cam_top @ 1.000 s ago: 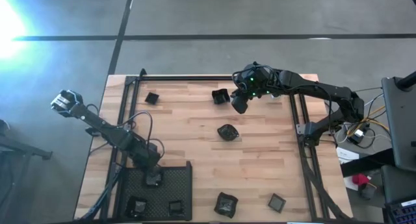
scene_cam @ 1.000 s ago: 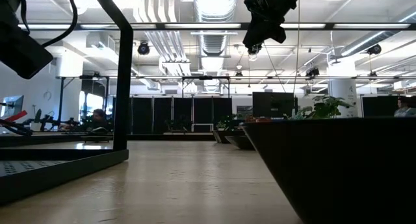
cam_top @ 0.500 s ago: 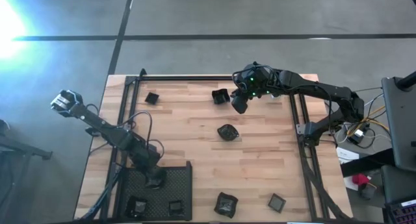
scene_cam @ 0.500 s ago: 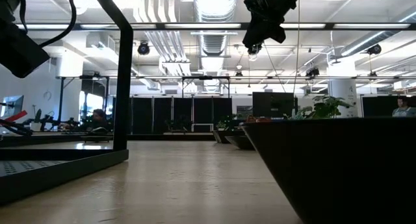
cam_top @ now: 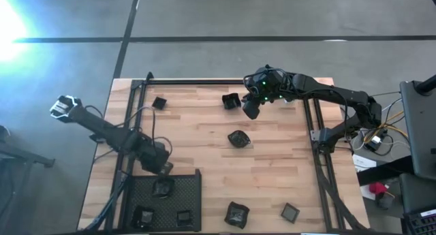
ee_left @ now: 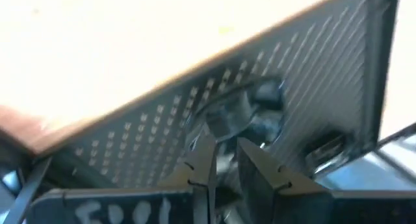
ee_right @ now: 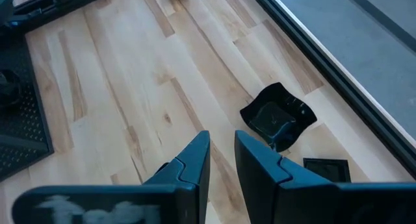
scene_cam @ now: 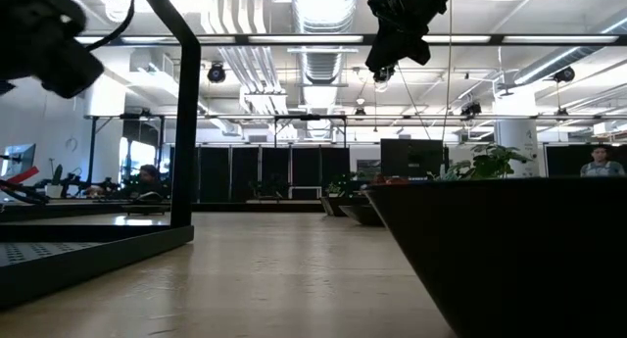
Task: Pick & Place Mini shaped plates
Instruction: Stack the black square plate on the black square plate on the shelf
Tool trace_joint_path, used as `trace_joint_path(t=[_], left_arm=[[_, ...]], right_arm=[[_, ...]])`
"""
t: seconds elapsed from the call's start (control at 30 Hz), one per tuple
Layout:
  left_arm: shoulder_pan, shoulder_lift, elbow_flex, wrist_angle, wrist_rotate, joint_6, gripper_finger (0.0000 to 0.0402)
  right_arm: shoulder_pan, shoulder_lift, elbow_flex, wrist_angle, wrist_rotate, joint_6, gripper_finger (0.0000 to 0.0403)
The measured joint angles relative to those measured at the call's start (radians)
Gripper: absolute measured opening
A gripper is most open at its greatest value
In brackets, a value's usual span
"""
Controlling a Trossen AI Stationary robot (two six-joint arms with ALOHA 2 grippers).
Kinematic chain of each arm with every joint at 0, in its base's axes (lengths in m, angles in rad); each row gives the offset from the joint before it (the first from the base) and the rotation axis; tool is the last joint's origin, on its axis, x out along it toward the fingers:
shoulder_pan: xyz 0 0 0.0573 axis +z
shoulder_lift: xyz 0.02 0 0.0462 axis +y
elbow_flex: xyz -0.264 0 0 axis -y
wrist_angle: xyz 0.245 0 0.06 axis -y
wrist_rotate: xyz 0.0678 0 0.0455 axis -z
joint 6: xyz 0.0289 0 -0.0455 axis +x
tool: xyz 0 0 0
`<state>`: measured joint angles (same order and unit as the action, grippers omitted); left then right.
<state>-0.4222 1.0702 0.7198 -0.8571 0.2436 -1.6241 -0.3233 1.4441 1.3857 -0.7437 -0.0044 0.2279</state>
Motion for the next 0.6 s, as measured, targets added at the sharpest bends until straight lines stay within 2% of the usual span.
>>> trace_joint_path(t=[0.13,0.27,0.6], left_arm=[[0.078,-0.008,0.000,0.000,-0.065,0.011,0.0055],[0.189,-0.012,0.000,0.000,-0.090,0.119,0.0055],[0.605,-0.012,-0.001,0.003,-0.115,0.465,0.0055]], right_arm=[[0.000,0.000,0.000,0.001,0.000,0.012,0.0068],[0.000,0.000,0.000,0.003,0.000,0.056,0.0068],[0.000,0.000,0.000,0.003,0.004,0.102,0.0068]])
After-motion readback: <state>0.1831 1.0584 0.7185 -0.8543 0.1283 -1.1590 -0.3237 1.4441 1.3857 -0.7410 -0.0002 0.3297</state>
